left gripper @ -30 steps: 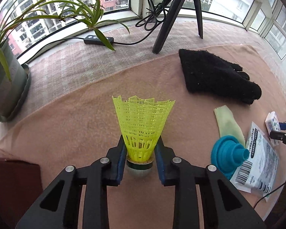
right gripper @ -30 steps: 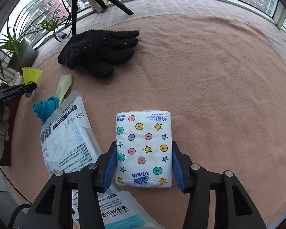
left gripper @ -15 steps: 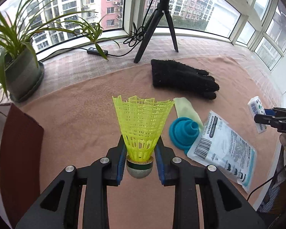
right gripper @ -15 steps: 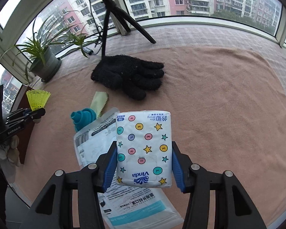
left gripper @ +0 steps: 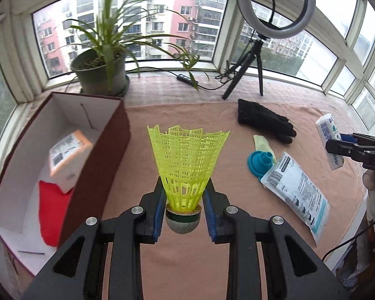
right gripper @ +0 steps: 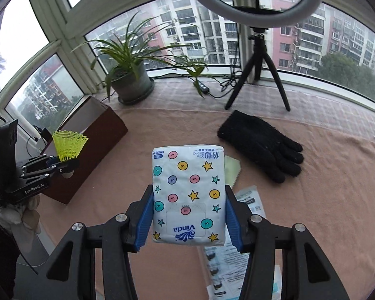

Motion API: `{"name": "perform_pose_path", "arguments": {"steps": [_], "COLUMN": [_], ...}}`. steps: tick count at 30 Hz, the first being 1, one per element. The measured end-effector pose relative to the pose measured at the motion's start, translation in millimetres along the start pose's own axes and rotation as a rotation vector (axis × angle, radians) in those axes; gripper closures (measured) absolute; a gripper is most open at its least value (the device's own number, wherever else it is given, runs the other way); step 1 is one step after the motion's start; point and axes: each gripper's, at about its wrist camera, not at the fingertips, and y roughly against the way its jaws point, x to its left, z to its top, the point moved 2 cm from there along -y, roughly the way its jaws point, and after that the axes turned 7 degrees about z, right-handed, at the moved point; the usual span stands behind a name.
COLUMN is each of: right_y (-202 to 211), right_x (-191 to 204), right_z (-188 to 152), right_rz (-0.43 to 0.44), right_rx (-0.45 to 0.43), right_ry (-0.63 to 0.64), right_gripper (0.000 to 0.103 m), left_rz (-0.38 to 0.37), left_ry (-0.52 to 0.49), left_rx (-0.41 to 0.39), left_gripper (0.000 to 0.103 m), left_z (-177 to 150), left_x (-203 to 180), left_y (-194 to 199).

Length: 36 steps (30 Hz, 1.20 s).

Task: Organize soft objects
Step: 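Lift the shuttlecock with the left tool while the right tool carries the tissue pack over the box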

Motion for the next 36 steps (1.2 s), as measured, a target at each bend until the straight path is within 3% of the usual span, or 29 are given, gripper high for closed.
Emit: {"name": "perform_pose_path", "arguments": {"steps": [8,17,28,36], "right_y": [-29.1,-74.2,-129.4,-179.2], "right_x": [76.6,165.9,254.1,290.0], "right_z": [30.6,64.6,91.0,89.5], "right_rz": [0.076,0.132,0.176,0.187], "right_rx": [0.002,0.017,0.059,0.123], "right_ry": [0.115,0.23,0.316,0.324], "right_gripper": [0.056,0.056,0.055,0.055], "left_rz": [0.096,0.176,0.192,0.173], "left_ry": [0.136,0.237,0.288,0.32], "left_rx": [-0.031,-0.045,-0.02,0.002], "left_gripper": [0.077,0.077,0.077,0.077], "left_z": [-19.8,-31.7,-38.0,-41.7], "left_x": [72.3,140.6,197.8,221.8], "left_y": [31.1,40.8,23.9,7.3]}}
